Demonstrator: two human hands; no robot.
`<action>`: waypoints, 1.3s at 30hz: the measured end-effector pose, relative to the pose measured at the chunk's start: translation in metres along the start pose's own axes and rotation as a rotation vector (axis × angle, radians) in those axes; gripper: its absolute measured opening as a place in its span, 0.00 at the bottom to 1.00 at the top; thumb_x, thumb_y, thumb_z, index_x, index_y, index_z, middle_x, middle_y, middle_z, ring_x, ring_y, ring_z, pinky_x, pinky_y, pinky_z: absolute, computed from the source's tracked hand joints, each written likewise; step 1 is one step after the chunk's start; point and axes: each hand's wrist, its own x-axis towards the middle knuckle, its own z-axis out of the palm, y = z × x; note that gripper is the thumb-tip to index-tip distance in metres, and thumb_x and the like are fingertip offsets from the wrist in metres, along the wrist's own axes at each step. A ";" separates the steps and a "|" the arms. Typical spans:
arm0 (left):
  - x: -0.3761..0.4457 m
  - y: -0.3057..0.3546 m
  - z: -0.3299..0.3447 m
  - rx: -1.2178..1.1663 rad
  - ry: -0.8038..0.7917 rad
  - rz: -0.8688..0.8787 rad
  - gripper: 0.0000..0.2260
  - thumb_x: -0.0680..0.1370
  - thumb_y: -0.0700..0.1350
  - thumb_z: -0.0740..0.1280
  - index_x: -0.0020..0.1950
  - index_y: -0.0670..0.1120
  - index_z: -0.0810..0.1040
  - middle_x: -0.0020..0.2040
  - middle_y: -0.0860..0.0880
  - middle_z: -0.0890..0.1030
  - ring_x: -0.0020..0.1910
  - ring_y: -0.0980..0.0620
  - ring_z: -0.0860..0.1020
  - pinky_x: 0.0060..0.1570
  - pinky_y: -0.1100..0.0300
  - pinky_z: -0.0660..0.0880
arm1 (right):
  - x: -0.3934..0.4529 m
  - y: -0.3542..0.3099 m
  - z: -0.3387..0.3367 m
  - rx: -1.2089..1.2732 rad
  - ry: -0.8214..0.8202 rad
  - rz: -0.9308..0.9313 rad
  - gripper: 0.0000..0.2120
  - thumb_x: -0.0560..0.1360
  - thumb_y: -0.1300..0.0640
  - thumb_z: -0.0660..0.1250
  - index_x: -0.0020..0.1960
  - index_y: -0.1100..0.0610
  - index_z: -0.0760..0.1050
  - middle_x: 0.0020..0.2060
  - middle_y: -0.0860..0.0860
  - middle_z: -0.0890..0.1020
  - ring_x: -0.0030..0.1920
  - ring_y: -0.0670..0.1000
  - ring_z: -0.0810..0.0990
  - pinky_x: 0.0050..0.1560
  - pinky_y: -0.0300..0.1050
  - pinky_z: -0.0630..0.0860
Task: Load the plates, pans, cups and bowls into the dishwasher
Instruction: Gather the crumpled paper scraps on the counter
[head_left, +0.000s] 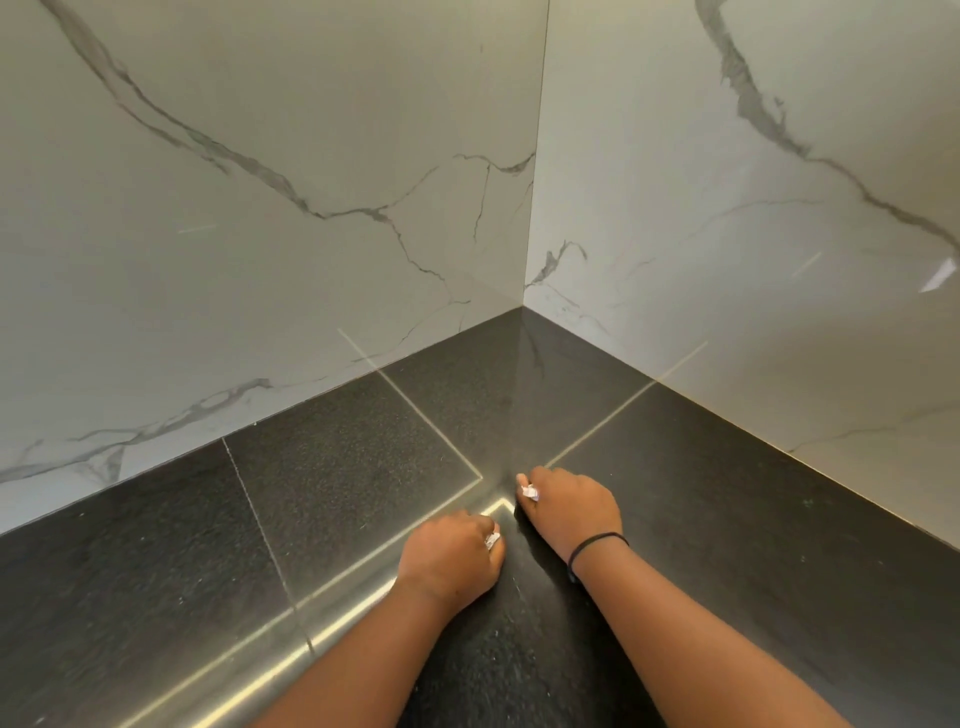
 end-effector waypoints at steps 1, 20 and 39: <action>-0.009 0.000 -0.001 -0.005 -0.003 -0.014 0.16 0.79 0.57 0.55 0.53 0.50 0.78 0.51 0.49 0.80 0.50 0.47 0.78 0.45 0.58 0.71 | -0.012 0.000 -0.001 0.001 0.006 0.008 0.21 0.81 0.42 0.48 0.47 0.53 0.75 0.43 0.51 0.81 0.45 0.56 0.80 0.37 0.46 0.68; -0.191 0.006 0.010 -0.057 0.078 -0.063 0.16 0.78 0.58 0.55 0.51 0.53 0.79 0.51 0.52 0.80 0.50 0.48 0.79 0.43 0.58 0.71 | -0.234 -0.003 -0.019 0.003 0.027 0.210 0.17 0.79 0.43 0.52 0.49 0.50 0.75 0.46 0.49 0.81 0.49 0.56 0.80 0.41 0.45 0.70; -0.416 0.028 0.006 -0.651 -0.125 -0.071 0.13 0.66 0.54 0.59 0.27 0.46 0.67 0.26 0.45 0.70 0.29 0.45 0.70 0.26 0.55 0.59 | -0.446 -0.158 -0.010 0.930 0.034 0.743 0.13 0.63 0.49 0.58 0.22 0.52 0.61 0.20 0.45 0.61 0.25 0.49 0.60 0.30 0.44 0.56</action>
